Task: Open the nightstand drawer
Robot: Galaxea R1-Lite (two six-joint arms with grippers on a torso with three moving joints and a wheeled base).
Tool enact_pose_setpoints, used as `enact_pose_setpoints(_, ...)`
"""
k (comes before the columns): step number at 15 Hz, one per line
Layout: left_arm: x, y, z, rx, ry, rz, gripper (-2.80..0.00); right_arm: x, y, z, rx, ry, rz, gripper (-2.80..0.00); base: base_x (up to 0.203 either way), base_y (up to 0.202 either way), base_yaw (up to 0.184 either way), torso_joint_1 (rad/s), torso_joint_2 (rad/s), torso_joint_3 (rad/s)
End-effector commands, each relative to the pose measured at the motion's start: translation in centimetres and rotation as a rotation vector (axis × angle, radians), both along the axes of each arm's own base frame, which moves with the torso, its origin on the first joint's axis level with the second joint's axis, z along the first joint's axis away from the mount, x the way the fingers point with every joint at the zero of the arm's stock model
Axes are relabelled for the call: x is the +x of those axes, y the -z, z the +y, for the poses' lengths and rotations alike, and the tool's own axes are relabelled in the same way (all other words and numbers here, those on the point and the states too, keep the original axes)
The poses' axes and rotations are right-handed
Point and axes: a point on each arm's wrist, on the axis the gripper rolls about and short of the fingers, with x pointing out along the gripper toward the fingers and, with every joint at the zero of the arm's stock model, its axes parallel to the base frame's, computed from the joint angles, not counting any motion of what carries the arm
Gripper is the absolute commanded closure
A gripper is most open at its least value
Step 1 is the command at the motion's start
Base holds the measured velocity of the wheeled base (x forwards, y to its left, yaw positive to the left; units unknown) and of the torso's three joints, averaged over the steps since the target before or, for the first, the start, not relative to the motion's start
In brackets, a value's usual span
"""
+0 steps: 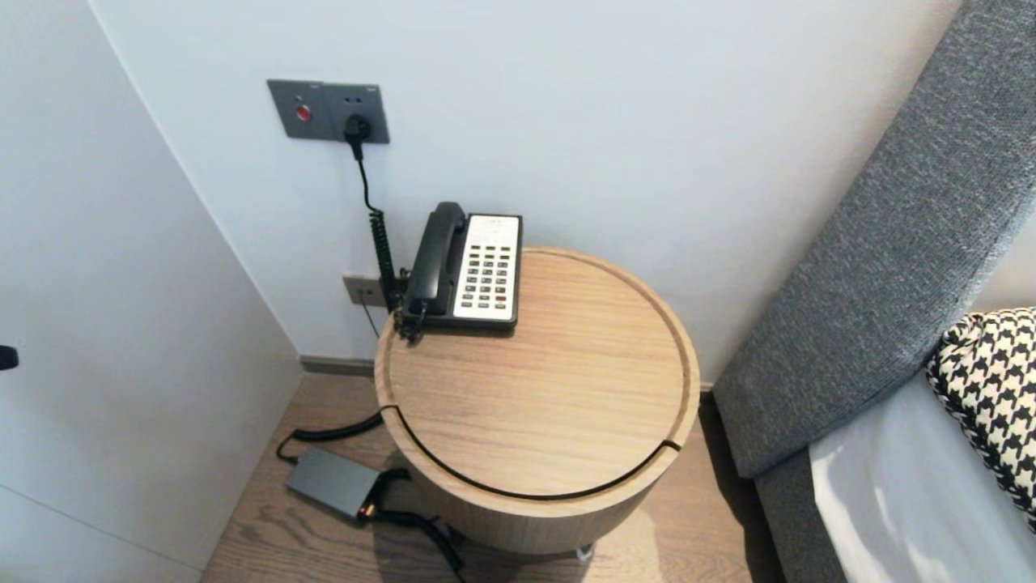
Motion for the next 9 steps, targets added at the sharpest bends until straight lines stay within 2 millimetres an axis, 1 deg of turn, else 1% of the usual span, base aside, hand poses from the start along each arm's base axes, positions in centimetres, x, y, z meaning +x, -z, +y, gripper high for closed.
enact_pose_setpoints(1,2.2,0.4,-1.7,0.020,0.046,0.070,0.00,0.2,0.7,0.0,0.000,0.000,0.025,0.00,0.000,0.000,0.000,0.000,0.00,0.000)
enact_pose_setpoints(3,3.4,0.8,-2.8,0.032,0.040,0.099,0.00,0.2,0.7,0.0,0.000,0.000,0.026,0.00,0.000,0.000,0.000,0.000,0.00,0.000)
enact_pose_setpoints(5,5.7,1.7,-4.4,0.056,0.047,0.147,0.00,0.2,0.6,0.0,0.000,0.000,0.024,0.00,0.000,0.000,0.000,0.000,0.00,0.000)
enact_pose_setpoints(6,6.3,2.0,-5.1,0.071,0.056,0.157,0.00,0.2,0.7,0.0,0.000,0.000,0.025,0.00,0.000,0.000,0.000,0.000,0.00,0.000)
enact_pose_setpoints(9,8.7,3.9,-8.5,0.180,0.075,0.204,0.00,0.2,0.7,0.0,0.000,0.000,0.026,0.00,0.000,0.000,0.000,0.000,0.00,0.000)
